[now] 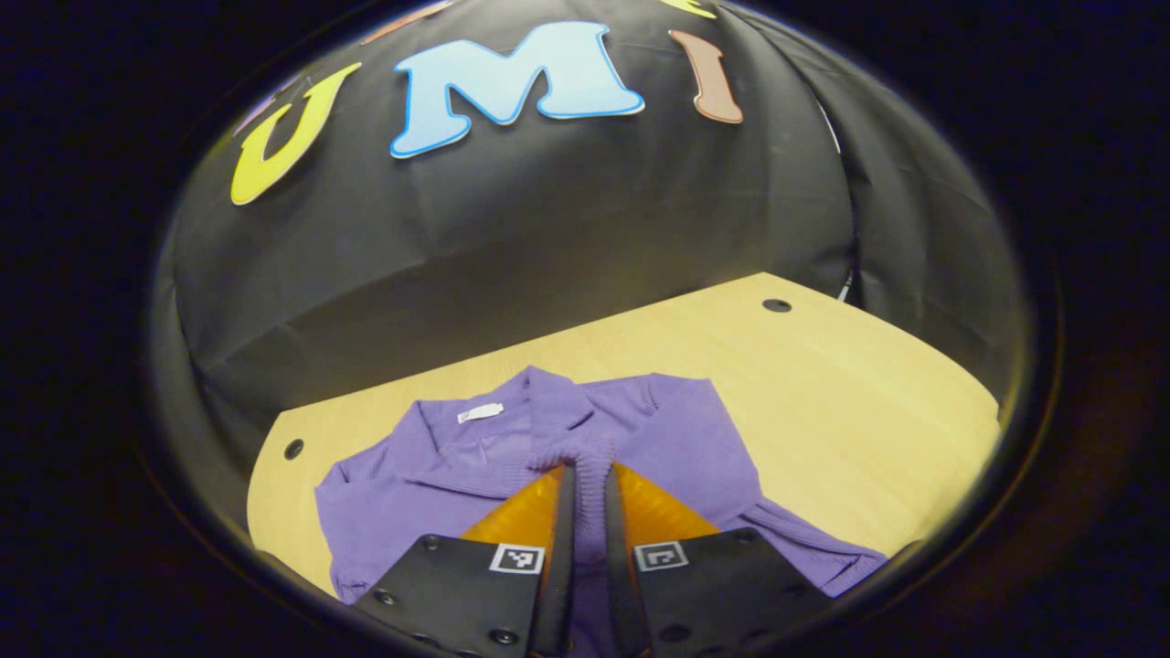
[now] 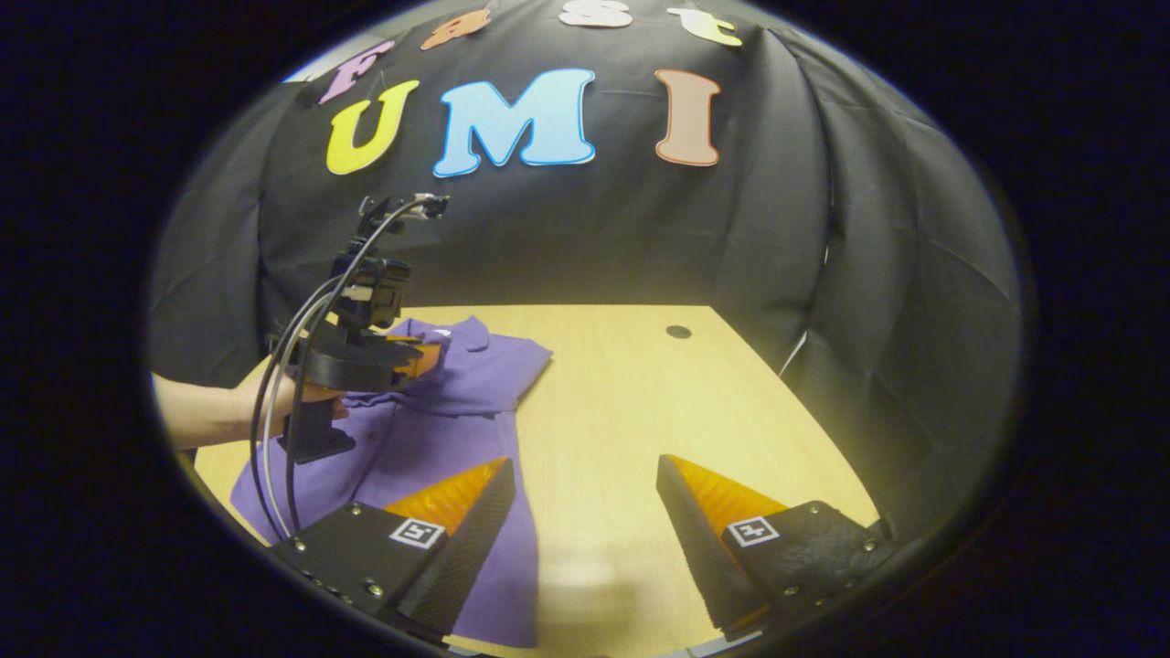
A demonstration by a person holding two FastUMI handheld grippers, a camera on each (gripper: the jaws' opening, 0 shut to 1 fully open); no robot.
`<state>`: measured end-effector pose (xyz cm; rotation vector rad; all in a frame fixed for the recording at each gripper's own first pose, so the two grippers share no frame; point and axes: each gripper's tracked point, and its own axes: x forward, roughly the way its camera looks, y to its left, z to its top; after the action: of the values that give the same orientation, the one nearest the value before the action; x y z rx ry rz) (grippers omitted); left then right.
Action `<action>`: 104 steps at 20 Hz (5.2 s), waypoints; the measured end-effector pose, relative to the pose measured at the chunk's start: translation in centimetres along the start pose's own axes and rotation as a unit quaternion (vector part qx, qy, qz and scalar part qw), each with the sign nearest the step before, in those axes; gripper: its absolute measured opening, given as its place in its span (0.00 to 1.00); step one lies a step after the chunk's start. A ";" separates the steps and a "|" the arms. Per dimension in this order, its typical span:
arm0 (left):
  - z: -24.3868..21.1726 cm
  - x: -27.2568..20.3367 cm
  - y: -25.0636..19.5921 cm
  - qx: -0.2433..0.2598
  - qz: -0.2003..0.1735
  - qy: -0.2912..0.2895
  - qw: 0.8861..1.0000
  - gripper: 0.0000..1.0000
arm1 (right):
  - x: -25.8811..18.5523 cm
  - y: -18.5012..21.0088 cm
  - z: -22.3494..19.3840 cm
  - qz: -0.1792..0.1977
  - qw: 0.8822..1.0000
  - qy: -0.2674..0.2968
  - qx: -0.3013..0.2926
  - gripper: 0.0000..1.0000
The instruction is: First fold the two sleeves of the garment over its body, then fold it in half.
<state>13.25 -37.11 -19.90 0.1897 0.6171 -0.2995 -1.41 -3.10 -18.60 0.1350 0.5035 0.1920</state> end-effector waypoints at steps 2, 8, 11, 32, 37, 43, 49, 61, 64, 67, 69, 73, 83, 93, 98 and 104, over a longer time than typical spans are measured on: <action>-0.2 -0.3 -0.8 -0.006 -0.007 -0.004 1.000 0.43 | 0.1 0.1 0.0 0.007 1.000 0.000 -0.008 0.96; 0.1 -3.1 -1.9 -0.013 -0.010 -0.022 1.000 0.92 | 0.5 1.0 -0.4 0.039 0.999 0.002 -0.032 0.96; 0.3 -5.3 -1.0 -0.027 0.003 -0.034 0.999 1.00 | 0.1 1.6 -0.8 0.049 0.998 0.000 -0.044 0.96; -16.0 -31.2 14.6 -0.036 0.072 -0.062 0.995 0.96 | -6.6 6.9 -9.0 -0.024 0.998 0.052 0.012 0.96; -25.1 -36.7 18.8 -0.071 0.100 -0.021 0.992 1.00 | -7.0 7.0 -11.8 -0.025 0.997 0.075 0.025 0.97; -31.6 -40.0 22.0 -0.081 0.123 0.007 0.989 0.99 | -6.2 6.5 -14.9 -0.020 0.993 0.112 0.019 0.97; -37.4 -39.3 21.4 -0.120 0.115 0.058 0.984 0.96 | -5.3 5.5 -16.7 -0.018 0.990 0.137 0.026 0.97; -37.4 -38.5 19.7 -0.140 0.109 0.060 0.982 0.95 | -4.5 8.2 -19.6 0.014 0.984 0.175 0.026 0.97; -37.5 -37.6 17.1 -0.136 0.104 0.053 0.984 0.73 | -4.6 8.2 -19.1 0.011 0.986 0.166 0.029 0.96; -37.3 -37.2 15.3 -0.128 0.100 0.053 0.985 0.38 | -4.3 9.1 -19.3 0.025 0.985 0.166 0.022 0.79; -37.1 -37.0 15.0 -0.125 0.113 0.057 0.984 0.17 | -4.3 9.9 -19.1 0.036 0.986 0.161 0.023 0.57; -36.7 -36.3 13.5 -0.108 0.119 0.085 0.983 0.06 | -3.9 10.7 -19.4 0.044 0.985 0.159 0.042 0.12; -27.9 -40.8 10.9 -0.240 0.089 0.064 0.965 0.06 | -5.9 9.6 -14.0 0.139 0.974 0.122 0.132 0.02; -15.9 -41.0 12.5 -0.324 0.046 -0.028 0.945 0.06 | -6.0 10.3 -2.7 0.186 0.975 0.041 0.116 0.02; -9.1 -38.3 18.2 -0.330 0.031 -0.069 0.941 0.06 | -3.7 10.6 3.5 0.168 0.976 0.007 0.136 0.02; -3.9 -32.6 25.3 -0.329 0.013 -0.095 0.939 0.06 | 1.8 9.7 9.7 0.120 0.984 -0.021 0.127 0.02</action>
<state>-5.67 -5.18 -1.50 -0.4708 0.4926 -0.0708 3.46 5.96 -9.27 0.4497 0.4669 0.3593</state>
